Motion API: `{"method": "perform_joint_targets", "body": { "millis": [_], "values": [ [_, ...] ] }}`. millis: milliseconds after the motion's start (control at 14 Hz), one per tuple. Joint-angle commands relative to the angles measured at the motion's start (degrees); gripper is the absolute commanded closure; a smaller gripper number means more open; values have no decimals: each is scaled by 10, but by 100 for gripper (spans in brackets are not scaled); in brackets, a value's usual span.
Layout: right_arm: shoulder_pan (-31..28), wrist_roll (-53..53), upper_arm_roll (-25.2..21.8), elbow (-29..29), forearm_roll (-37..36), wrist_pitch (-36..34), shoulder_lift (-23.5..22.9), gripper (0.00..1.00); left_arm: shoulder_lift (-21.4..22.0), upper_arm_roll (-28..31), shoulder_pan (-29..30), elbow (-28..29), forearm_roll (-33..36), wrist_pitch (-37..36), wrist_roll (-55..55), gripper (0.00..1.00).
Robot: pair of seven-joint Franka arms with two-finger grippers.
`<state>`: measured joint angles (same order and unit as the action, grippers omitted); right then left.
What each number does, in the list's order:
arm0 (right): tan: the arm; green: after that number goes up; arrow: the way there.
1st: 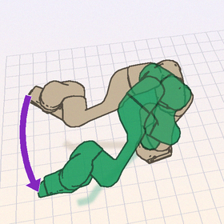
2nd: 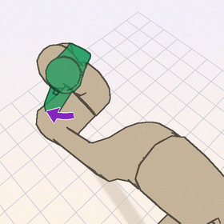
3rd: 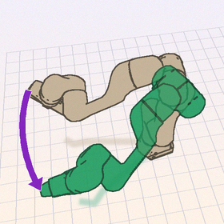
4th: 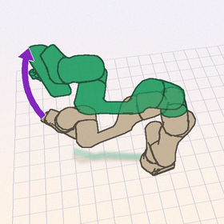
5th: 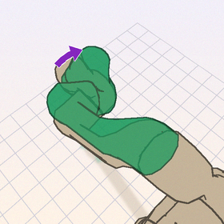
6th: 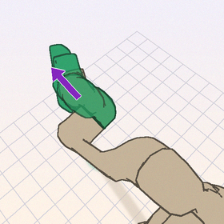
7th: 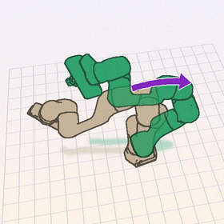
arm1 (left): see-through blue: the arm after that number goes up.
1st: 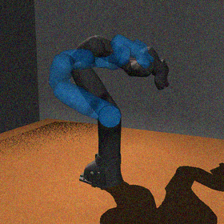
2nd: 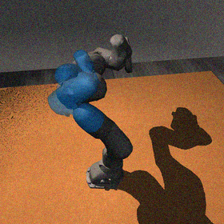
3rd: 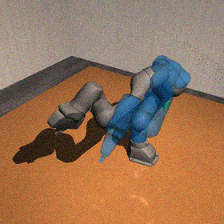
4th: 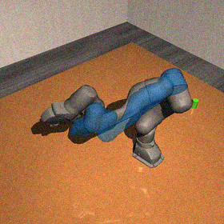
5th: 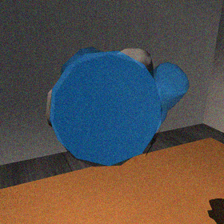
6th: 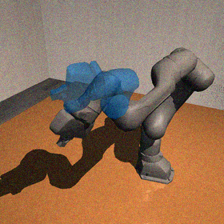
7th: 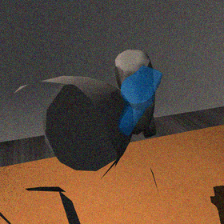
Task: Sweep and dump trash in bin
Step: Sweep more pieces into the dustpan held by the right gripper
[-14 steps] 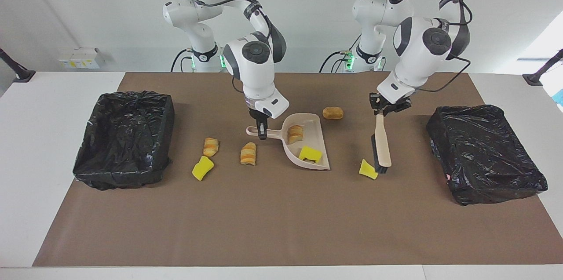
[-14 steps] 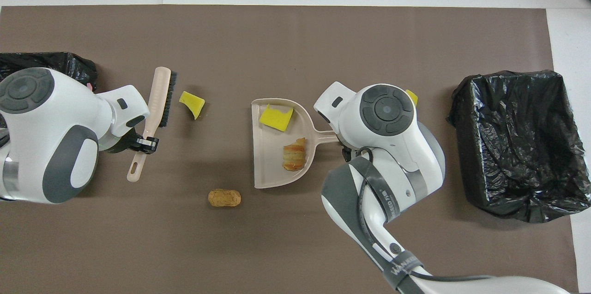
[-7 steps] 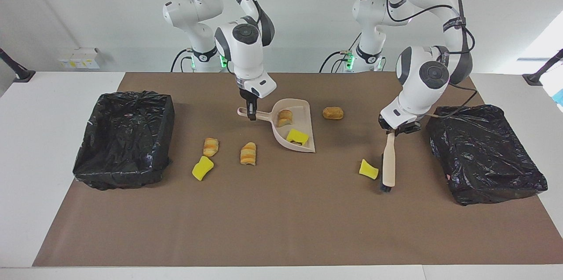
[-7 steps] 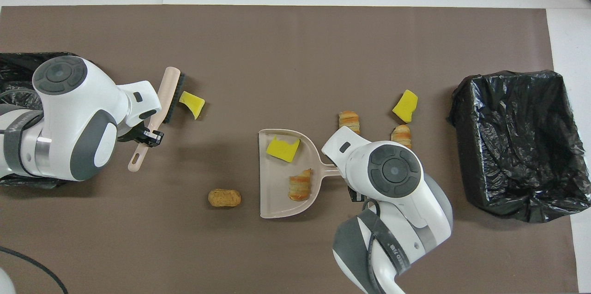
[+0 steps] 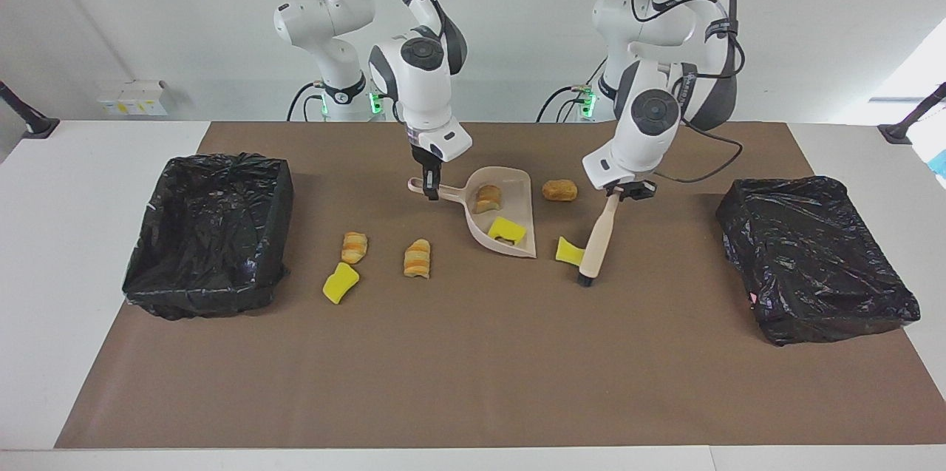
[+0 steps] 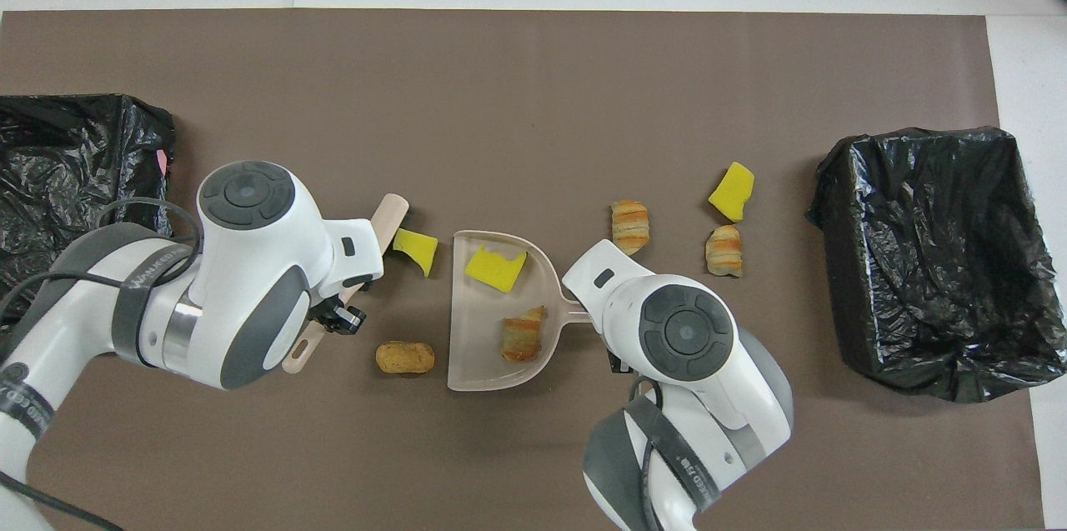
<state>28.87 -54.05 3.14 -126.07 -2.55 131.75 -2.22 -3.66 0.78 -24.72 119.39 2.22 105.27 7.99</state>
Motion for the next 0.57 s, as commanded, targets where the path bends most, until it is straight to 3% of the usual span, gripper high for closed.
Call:
{"method": "perform_joint_targets", "body": {
  "millis": [0, 215, 358, 502],
  "values": [
    [-1, 11, 1, -4, 1, 40, -17, 100, 43, 7, -45, 37, -34, -25, -3, 100],
    [-9, -25, 1, -3, 2, 79, -37, 100, 67, 8, -63, 29, -72, -88, -32, 100],
    [-24, -70, 1, -2, 11, 84, -42, 100, 122, 15, -41, 29, -104, -122, -51, 100],
    [-28, -76, 1, 6, 11, 76, -40, 100, 157, 15, -17, 29, -107, -167, -137, 100]
  ]
}}
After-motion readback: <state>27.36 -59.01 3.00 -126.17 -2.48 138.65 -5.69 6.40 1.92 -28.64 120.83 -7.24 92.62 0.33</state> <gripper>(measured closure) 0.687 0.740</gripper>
